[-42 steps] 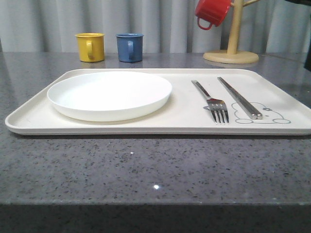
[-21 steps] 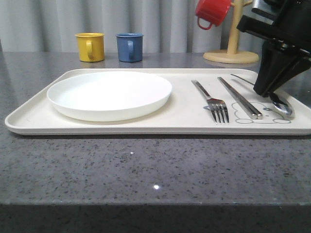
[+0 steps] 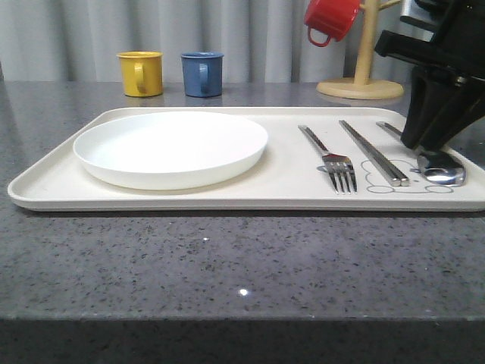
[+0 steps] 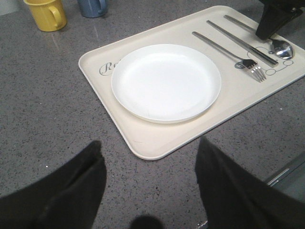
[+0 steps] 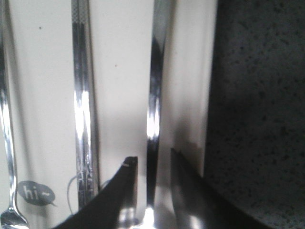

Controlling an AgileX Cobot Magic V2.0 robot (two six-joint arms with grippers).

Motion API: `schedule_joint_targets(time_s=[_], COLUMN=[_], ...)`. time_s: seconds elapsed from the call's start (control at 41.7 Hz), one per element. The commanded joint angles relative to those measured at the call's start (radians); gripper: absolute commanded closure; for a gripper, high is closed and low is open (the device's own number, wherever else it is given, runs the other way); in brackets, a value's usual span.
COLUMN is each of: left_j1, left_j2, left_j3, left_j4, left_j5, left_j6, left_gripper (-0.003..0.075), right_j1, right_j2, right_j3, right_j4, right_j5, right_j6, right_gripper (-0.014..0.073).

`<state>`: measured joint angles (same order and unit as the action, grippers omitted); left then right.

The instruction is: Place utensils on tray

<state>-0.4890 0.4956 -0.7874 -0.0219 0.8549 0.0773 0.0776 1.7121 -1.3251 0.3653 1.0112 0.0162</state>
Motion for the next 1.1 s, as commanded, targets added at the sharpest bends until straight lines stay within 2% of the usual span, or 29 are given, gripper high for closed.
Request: schedule_joint_targets(time_s=[0.0, 0.096, 0.312, 0.527, 0.671, 1.079], left_j1=[-0.008, -0.008, -0.008, -0.008, -0.008, -0.008], left_j2=[0.008, 0.008, 0.008, 0.008, 0.008, 0.008], left_j3=[-0.026, -0.026, -0.026, -0.026, -0.026, -0.026], left_j4=[-0.005, -0.005, -0.005, -0.005, -0.005, -0.005], left_j5=[-0.073, -0.073, -0.073, -0.073, -0.073, -0.073], left_j6=[-0.010, -0.010, -0.010, -0.010, -0.010, -0.010], left_gripper=[0.0313, 0.0314, 0.0313, 0.0314, 0.0313, 0.0313], right_j1=[-0.002, -0.002, 0.006, 0.137, 0.201, 0.205], right_j2=[-0.039, -0.052, -0.194, -0.382, -0.531, -1.006], right_j3=[-0.031, -0.031, -0.031, -0.010, 0.079, 0.412], right_j4=[0.007, 0.009, -0.001, -0.189, -0.199, -0.212], right_j5=[-0.026, -0.024, 0.005, 0.129, 0.132, 0.009], right_j6=[-0.003, -0.007, -0.124, -0.162, -0.152, -0.138], right_gripper=[0.0277, 0.0274, 0.0274, 0.0276, 0.0276, 0.0276])
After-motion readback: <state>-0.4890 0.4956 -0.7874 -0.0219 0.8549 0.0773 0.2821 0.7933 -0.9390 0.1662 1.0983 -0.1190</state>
